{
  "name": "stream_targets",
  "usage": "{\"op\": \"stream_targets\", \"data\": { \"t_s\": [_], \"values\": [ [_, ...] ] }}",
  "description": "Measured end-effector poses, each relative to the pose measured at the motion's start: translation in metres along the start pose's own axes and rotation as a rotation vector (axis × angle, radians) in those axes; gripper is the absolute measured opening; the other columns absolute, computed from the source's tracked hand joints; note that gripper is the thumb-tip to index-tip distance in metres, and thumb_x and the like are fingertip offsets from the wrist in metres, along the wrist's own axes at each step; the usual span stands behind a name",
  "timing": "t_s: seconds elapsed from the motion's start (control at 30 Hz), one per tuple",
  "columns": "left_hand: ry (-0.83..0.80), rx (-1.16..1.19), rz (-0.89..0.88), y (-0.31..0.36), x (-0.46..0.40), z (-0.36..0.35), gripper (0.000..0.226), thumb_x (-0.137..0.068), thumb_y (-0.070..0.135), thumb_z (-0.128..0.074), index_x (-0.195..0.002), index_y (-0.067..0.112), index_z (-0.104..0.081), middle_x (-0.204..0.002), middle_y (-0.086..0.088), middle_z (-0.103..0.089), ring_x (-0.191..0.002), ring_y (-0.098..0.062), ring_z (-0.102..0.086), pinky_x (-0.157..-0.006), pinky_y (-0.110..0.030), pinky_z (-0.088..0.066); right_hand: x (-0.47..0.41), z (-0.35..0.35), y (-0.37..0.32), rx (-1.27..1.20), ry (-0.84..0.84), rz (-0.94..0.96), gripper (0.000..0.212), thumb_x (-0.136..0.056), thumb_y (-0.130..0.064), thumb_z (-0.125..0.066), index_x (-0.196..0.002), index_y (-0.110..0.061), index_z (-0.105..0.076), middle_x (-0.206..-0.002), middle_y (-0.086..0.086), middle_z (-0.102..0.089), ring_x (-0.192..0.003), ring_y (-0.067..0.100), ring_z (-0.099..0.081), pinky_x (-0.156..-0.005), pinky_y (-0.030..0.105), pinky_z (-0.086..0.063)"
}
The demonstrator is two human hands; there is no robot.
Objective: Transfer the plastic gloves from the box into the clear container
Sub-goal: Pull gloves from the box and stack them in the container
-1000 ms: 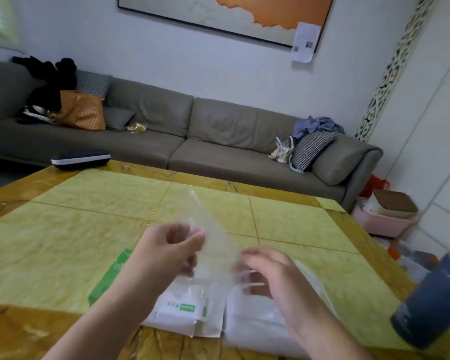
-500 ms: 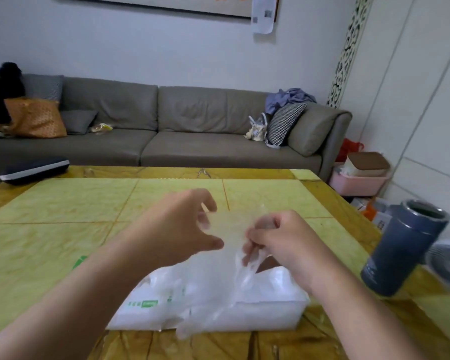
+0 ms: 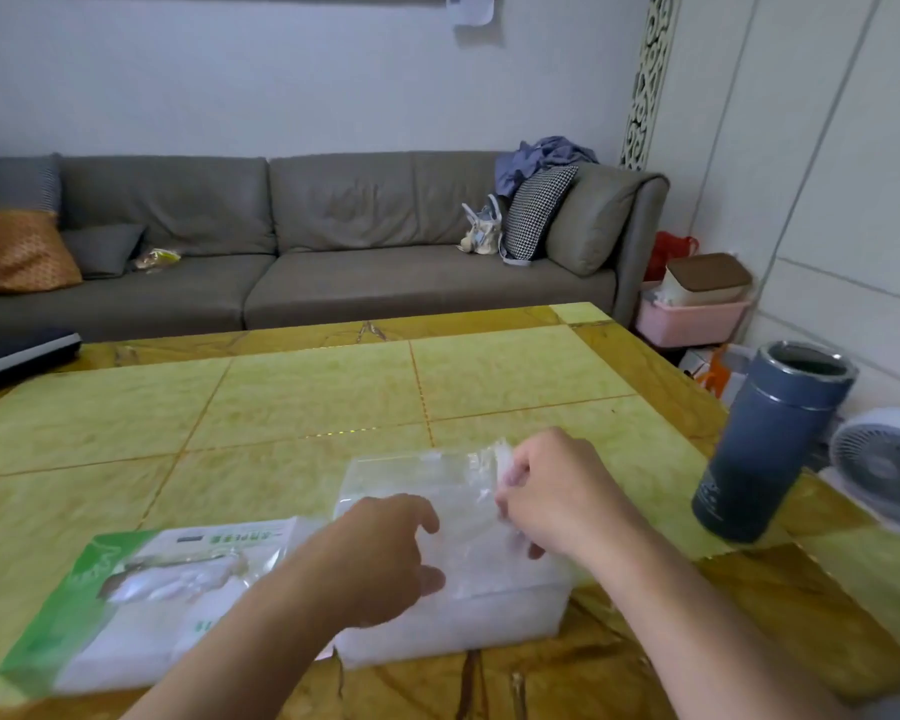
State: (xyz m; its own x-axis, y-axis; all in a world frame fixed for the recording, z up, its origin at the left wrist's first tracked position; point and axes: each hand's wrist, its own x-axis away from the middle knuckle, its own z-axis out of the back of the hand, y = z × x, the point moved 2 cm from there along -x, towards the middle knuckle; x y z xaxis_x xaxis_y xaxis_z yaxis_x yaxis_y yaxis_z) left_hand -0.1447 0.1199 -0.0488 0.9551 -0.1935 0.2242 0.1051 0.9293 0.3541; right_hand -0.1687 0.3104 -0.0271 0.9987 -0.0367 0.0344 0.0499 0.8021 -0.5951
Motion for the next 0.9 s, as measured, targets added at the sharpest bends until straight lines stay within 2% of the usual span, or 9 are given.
{"op": "stream_targets", "data": {
  "t_s": [0.13, 0.3, 0.4, 0.47, 0.53, 0.63, 0.7, 0.77, 0.9],
  "values": [
    [-0.095, -0.062, 0.037, 0.005, -0.009, 0.000, 0.056, -0.076, 0.048, -0.084, -0.125, 0.044, -0.057, -0.098, 0.016, -0.069, -0.092, -0.004, -0.063, -0.085, -0.030, -0.056, 0.002, 0.008, -0.005, 0.272, 0.098, 0.049, 0.011, -0.084, -0.010, -0.073, -0.078, -0.017, -0.067, -0.081, 0.000, -0.068, -0.066, 0.023, -0.069, -0.058, 0.039, -0.062],
    [-0.140, -0.133, 0.054, 0.009, -0.015, -0.004, 0.051, -0.076, 0.046, -0.081, -0.121, 0.047, -0.057, -0.088, 0.014, -0.057, -0.089, -0.011, -0.061, -0.076, -0.027, -0.051, 0.013, 0.018, -0.011, 0.431, 0.032, 0.033, 0.029, -0.080, 0.001, -0.067, -0.078, -0.018, -0.045, -0.083, 0.000, -0.052, -0.059, 0.022, -0.048, -0.047, 0.030, -0.033],
    [-0.149, -0.167, 0.051, 0.011, -0.014, -0.002, 0.049, -0.078, 0.041, -0.079, -0.122, 0.045, -0.056, -0.085, 0.013, -0.053, -0.083, -0.013, -0.060, -0.068, -0.026, -0.046, 0.023, 0.030, -0.028, 0.373, 0.080, 0.171, 0.036, -0.083, 0.007, -0.063, -0.103, -0.020, -0.051, -0.106, -0.001, -0.051, -0.082, 0.020, -0.054, -0.061, 0.031, -0.045],
    [-0.138, -0.190, 0.053, 0.013, -0.013, -0.001, 0.049, -0.080, 0.042, -0.079, -0.123, 0.043, -0.056, -0.091, 0.013, -0.054, -0.080, -0.013, -0.057, -0.065, -0.027, -0.043, 0.033, 0.031, -0.047, 0.235, 0.083, 0.327, 0.039, -0.082, 0.009, -0.059, -0.104, -0.023, -0.056, -0.106, -0.007, -0.052, -0.091, 0.016, -0.055, -0.073, 0.034, -0.053],
    [-0.125, -0.227, 0.049, 0.015, -0.011, 0.000, 0.050, -0.080, 0.045, -0.078, -0.124, 0.041, -0.054, -0.102, 0.011, -0.055, -0.083, -0.014, -0.054, -0.068, -0.028, -0.042, 0.039, 0.023, -0.056, 0.174, -0.025, 0.346, 0.029, -0.084, 0.002, -0.056, -0.097, -0.023, -0.065, -0.102, -0.007, -0.059, -0.090, 0.017, -0.061, -0.078, 0.040, -0.059],
    [-0.134, -0.231, 0.045, 0.013, -0.008, 0.002, 0.051, -0.081, 0.043, -0.077, -0.126, 0.044, -0.054, -0.100, 0.013, -0.050, -0.086, -0.014, -0.054, -0.066, -0.027, -0.040, 0.040, 0.006, -0.051, 0.390, -0.210, 0.252, 0.018, -0.089, -0.014, -0.061, -0.104, -0.017, -0.071, -0.106, 0.005, -0.066, -0.088, 0.028, -0.068, -0.073, 0.038, -0.058],
    [-0.157, -0.224, 0.042, 0.011, -0.007, 0.003, 0.050, -0.082, 0.041, -0.074, -0.127, 0.045, -0.053, -0.104, 0.014, -0.052, -0.087, -0.014, -0.055, -0.063, -0.027, -0.038, 0.038, -0.002, -0.046, 0.559, -0.238, 0.253, 0.007, -0.084, -0.009, -0.065, -0.085, -0.015, -0.061, -0.089, 0.003, -0.059, -0.069, 0.022, -0.057, -0.057, 0.030, -0.043],
    [-0.177, -0.228, 0.039, 0.012, -0.004, 0.004, 0.048, -0.085, 0.038, -0.070, -0.130, 0.043, -0.052, -0.113, 0.012, -0.059, -0.088, -0.016, -0.055, -0.065, -0.028, -0.041, 0.033, -0.013, -0.041, 0.602, -0.256, 0.222, 0.022, -0.081, -0.006, -0.069, -0.074, -0.015, -0.049, -0.084, 0.003, -0.053, -0.066, 0.021, -0.048, -0.058, 0.029, -0.037],
    [-0.223, -0.296, 0.038, 0.018, -0.004, 0.001, 0.046, -0.092, 0.024, -0.063, -0.135, 0.033, -0.051, -0.119, 0.003, -0.062, -0.096, -0.022, -0.059, -0.073, -0.028, -0.043, 0.013, -0.035, -0.038, 0.602, -0.414, 0.145, 0.028, -0.080, -0.021, -0.086, -0.100, -0.015, -0.068, -0.104, 0.006, -0.065, -0.081, 0.024, -0.054, -0.065, 0.028, -0.042]
  ]
}}
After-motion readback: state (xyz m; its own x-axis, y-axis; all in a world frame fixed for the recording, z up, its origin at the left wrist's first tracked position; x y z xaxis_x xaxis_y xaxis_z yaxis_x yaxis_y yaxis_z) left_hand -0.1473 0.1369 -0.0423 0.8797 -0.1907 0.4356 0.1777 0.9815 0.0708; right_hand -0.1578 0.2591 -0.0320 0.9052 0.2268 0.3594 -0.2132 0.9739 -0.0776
